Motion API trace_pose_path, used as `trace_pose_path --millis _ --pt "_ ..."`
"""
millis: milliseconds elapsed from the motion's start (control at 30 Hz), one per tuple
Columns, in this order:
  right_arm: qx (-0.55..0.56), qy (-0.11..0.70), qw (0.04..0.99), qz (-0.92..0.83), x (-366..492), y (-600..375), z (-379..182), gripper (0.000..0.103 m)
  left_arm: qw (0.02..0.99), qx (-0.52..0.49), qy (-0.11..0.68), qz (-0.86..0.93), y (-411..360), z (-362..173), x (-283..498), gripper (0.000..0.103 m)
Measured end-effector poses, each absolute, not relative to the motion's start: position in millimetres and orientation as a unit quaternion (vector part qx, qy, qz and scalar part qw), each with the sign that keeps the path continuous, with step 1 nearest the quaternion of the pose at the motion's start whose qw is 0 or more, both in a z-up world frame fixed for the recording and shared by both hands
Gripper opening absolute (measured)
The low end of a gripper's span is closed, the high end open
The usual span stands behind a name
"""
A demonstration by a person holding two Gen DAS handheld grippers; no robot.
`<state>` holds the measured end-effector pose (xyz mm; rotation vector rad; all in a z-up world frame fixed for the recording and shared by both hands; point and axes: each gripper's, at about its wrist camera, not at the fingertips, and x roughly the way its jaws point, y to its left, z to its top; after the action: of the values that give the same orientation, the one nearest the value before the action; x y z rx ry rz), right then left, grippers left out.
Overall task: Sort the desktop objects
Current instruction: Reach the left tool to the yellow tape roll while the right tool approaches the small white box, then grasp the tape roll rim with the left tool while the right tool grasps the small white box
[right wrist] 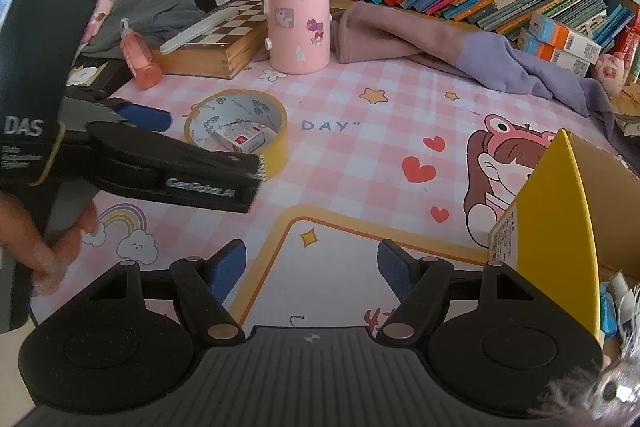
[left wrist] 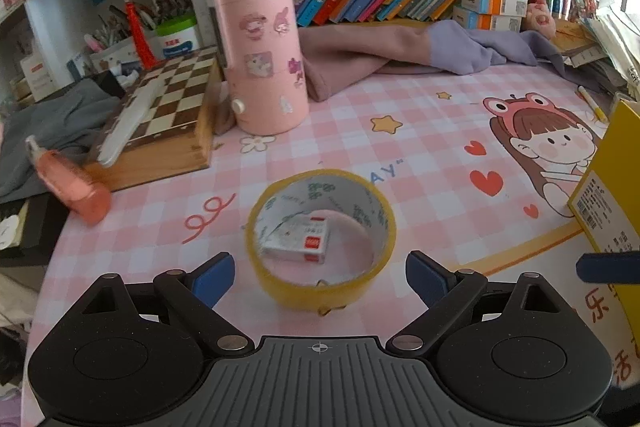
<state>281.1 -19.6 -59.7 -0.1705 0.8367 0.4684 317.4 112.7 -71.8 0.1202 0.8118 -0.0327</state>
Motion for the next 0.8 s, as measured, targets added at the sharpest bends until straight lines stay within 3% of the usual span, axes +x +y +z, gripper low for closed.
trace_pose_path --millis 467,800 --pt "-0.074 0.415 0.880 0.219 291.0 -21.3 -64.8 0.071 0.910 0.091 0.404 0.000 101.6 -93.1 352.4 0.091" --pt "-0.057 0.422 0.877 0.223 303.0 -12.4 -68.1 0.071 0.927 0.018 0.374 0.009 131.6 -54.9 325.9 0.091"
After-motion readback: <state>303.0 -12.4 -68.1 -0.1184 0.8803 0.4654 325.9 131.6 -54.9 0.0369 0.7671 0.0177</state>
